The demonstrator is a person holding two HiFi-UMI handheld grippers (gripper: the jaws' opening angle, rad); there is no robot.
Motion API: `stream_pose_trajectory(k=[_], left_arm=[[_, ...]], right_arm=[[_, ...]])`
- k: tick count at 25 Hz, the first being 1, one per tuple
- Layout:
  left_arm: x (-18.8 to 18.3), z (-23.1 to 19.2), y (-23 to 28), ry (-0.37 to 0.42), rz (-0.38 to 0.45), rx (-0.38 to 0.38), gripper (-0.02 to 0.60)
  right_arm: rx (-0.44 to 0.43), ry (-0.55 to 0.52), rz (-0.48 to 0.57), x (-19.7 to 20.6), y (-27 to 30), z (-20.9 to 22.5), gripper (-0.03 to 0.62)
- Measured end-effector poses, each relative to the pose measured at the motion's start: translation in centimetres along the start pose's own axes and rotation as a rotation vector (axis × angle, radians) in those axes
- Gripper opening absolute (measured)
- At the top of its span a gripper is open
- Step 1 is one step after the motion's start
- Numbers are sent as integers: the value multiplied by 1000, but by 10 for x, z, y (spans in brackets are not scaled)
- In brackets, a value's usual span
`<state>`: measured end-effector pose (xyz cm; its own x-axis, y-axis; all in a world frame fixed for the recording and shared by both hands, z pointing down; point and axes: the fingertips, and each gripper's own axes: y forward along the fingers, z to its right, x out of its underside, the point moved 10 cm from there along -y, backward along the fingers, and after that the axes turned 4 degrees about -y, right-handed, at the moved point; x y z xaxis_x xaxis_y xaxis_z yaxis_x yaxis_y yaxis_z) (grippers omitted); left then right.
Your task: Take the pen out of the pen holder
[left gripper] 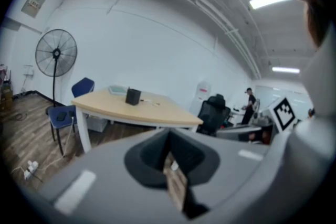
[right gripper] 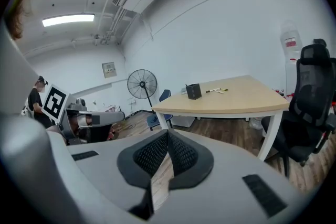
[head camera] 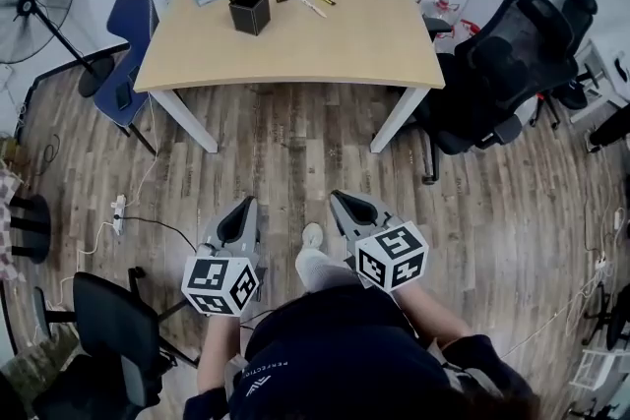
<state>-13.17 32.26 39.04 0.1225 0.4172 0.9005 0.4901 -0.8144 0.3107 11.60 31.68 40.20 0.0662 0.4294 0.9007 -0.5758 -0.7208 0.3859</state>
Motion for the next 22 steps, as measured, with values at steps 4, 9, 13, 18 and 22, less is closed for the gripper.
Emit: stream_pose_trajectory(k=[4, 9, 13, 18, 22], left_arm=[[-19, -20, 22, -17, 7, -40, 6], [-44, -40, 55, 41, 44, -44, 6], [-59, -50, 88, 17, 41, -17, 5], [-73, -58, 125, 61, 24, -8, 5], [-83, -65, 148, 34, 45, -4, 6]], right_arm=[[-45, -28, -26, -19, 33, 13, 3], [-60, -30, -29, -44, 71, 37, 3], [-65, -32, -33, -58, 94, 57, 3], [-65, -41, -15, -76, 116, 79, 3], [-67, -38, -3, -88, 131, 92, 3]])
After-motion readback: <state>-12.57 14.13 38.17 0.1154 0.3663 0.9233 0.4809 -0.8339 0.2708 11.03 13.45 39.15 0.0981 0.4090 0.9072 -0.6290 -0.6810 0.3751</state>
